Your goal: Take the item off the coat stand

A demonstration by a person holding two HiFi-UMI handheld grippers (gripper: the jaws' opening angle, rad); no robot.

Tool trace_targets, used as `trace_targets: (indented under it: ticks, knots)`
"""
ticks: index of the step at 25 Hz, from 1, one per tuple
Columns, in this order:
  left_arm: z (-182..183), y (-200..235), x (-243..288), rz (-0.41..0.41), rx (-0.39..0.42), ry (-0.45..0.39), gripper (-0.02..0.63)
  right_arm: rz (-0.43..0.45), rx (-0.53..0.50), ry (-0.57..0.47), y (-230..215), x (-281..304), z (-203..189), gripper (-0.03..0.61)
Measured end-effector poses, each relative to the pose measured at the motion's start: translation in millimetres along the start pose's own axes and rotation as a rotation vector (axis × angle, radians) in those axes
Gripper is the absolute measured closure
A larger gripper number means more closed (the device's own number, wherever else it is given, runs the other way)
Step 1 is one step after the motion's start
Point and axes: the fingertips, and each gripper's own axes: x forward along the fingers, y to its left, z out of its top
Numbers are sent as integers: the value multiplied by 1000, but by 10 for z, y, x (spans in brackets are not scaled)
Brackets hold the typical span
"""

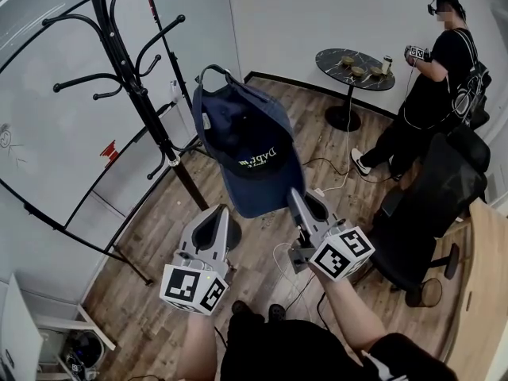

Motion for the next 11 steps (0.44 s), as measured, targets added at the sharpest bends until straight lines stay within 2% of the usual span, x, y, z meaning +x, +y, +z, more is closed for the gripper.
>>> trace_targets:
  ticks: [11]
  knots:
    - [-10, 38, 22, 8, 1, 4, 598, 34, -7, 16, 13, 18, 14, 535]
